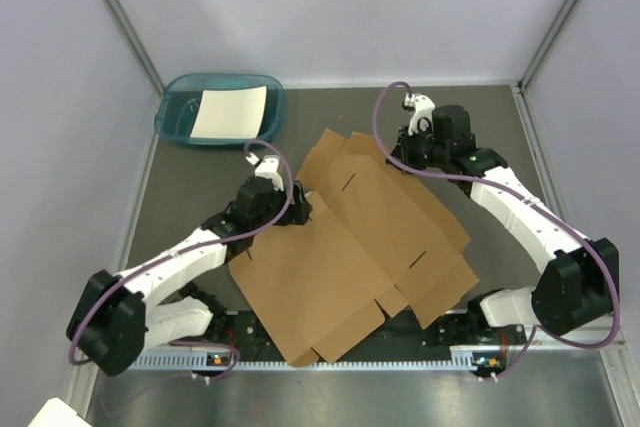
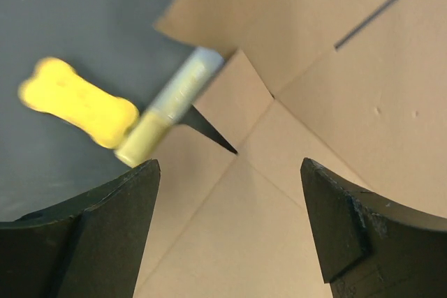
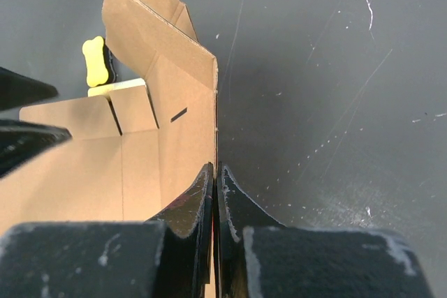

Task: Fold the paper box

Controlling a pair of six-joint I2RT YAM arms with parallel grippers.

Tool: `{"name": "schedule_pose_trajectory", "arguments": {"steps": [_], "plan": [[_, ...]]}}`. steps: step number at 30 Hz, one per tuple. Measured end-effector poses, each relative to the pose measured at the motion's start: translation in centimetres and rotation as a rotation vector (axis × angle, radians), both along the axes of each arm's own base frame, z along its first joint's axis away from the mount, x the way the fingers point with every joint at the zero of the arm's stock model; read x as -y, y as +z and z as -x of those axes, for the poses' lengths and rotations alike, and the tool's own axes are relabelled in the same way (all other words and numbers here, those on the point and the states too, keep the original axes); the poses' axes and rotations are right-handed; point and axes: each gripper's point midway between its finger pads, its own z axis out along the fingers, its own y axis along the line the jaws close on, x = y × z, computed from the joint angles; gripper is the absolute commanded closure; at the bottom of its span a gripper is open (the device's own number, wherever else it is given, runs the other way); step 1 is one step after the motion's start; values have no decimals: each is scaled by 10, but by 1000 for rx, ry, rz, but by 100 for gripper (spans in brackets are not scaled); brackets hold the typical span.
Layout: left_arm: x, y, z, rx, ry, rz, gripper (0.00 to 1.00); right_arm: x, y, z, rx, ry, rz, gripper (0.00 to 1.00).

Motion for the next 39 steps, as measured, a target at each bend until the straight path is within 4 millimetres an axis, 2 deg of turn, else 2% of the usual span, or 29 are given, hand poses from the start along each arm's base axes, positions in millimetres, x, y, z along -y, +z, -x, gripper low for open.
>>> {"name": "schedule_pose_trajectory", "arguments": {"steps": [3, 7, 14, 25, 28, 31, 39], "plan": [[13, -27, 12, -117, -71, 22, 9, -1, 0, 0, 1, 3, -1, 100], [23, -42, 18, -195, -109, 51, 8, -2, 0, 1, 1, 9, -2, 100], [28, -51, 9, -231, -101, 59, 7, -3, 3, 3, 7, 12, -6, 100], [35, -57, -17, -225, -90, 103, 16, -4, 3, 4, 7, 22, -6, 100], [36, -53, -25, -206, -89, 132, 24, -5, 3, 4, 9, 27, -5, 100], [38, -56, -29, -208, -97, 155, 36, -6, 3, 5, 9, 29, -5, 100], [52, -58, -24, -207, -163, 231, 70, -5, 1, 6, 3, 29, -3, 100]]}}
